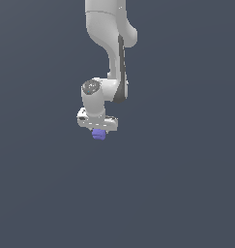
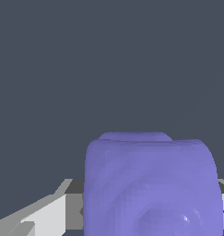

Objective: Pick up the object and move it to a goal position.

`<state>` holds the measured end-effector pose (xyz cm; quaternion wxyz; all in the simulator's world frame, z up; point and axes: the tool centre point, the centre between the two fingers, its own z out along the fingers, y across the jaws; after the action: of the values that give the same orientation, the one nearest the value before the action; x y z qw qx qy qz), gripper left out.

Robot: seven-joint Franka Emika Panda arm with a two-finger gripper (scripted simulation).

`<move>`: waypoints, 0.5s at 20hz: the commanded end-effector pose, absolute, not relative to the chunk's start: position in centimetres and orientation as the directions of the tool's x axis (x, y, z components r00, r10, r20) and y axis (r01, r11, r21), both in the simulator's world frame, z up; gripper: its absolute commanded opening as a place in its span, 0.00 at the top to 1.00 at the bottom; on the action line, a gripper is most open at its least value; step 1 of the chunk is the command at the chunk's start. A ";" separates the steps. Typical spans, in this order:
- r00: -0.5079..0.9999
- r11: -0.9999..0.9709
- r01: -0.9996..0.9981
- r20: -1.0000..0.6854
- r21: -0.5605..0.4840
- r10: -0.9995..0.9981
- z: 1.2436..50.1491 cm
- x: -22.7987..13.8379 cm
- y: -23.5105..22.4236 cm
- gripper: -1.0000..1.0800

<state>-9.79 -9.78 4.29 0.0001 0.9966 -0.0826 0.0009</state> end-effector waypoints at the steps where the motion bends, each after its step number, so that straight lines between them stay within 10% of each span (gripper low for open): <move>1: 0.986 -0.986 -0.164 0.000 0.000 -0.164 4.1 -9.8 -9.8 1.00; 10: 0.986 -0.986 -0.164 0.002 0.000 -0.164 5.1 -9.3 -9.7 1.00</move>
<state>-9.50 -9.74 4.75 0.0000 0.9966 -0.0826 0.0005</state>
